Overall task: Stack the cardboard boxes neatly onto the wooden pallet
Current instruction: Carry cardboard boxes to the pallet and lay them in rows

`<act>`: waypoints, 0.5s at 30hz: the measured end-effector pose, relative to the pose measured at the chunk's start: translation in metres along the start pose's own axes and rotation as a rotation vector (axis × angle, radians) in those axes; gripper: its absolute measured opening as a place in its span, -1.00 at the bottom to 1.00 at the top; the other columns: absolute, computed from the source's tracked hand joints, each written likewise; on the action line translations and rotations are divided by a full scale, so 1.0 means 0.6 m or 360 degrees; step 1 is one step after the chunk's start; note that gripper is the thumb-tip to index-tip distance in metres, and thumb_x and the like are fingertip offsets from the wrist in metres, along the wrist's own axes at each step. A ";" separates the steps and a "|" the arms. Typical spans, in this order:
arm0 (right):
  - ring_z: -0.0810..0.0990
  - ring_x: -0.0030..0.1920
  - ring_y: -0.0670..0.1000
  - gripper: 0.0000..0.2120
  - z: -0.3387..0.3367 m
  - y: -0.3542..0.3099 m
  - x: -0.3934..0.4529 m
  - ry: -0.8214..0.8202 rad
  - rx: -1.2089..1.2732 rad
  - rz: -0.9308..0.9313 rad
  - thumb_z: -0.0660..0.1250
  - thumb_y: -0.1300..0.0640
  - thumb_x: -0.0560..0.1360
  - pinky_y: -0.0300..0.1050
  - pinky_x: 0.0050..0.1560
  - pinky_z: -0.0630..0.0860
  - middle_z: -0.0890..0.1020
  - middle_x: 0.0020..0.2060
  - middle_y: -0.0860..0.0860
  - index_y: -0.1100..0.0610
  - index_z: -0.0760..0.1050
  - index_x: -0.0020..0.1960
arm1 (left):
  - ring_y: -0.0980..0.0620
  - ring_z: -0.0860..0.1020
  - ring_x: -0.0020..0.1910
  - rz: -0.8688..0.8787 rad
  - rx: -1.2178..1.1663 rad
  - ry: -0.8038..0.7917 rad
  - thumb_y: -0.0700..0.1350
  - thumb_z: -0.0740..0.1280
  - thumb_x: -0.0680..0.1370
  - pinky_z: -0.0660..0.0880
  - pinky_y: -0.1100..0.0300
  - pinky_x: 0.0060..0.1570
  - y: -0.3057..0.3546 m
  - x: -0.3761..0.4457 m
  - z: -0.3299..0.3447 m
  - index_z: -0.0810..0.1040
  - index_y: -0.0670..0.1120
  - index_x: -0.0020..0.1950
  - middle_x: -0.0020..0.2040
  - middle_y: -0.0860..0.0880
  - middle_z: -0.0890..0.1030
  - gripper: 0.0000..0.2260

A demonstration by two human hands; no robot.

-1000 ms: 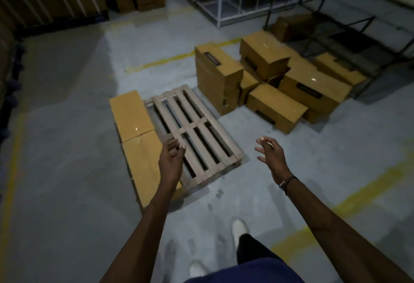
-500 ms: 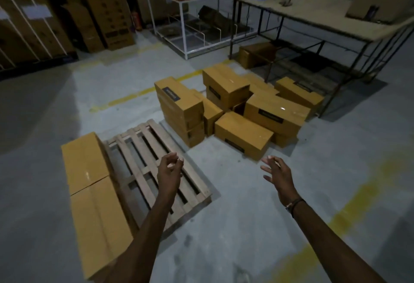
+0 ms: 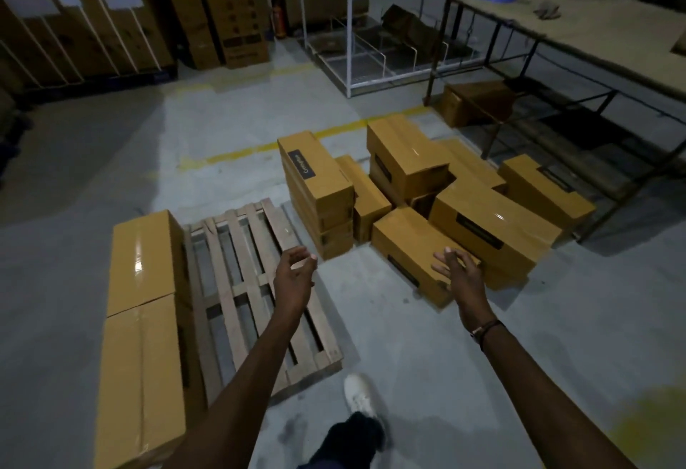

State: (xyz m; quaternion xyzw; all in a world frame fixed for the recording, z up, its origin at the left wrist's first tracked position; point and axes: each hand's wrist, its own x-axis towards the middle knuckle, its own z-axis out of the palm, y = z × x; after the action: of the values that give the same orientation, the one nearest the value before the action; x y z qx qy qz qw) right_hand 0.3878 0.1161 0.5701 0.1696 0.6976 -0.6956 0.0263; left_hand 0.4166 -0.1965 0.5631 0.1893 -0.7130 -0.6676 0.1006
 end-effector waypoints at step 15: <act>0.64 0.20 -0.01 -0.74 0.126 -0.149 0.452 -0.0267 -0.0127 -0.0014 0.25 -0.09 0.70 0.09 0.23 0.54 0.63 0.29 0.05 -0.02 0.50 0.32 | -0.07 0.66 0.11 -0.0076 0.0018 0.0206 -0.07 0.39 0.66 0.63 0.02 -0.07 0.047 0.416 0.163 0.55 -0.01 0.28 0.23 0.00 0.61 -0.80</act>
State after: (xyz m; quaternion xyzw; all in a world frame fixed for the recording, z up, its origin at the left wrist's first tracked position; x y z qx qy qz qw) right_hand 0.0933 0.0987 0.5798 0.1065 0.7208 -0.6792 0.0881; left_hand 0.1472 -0.2072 0.5549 0.2496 -0.7039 -0.6522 0.1296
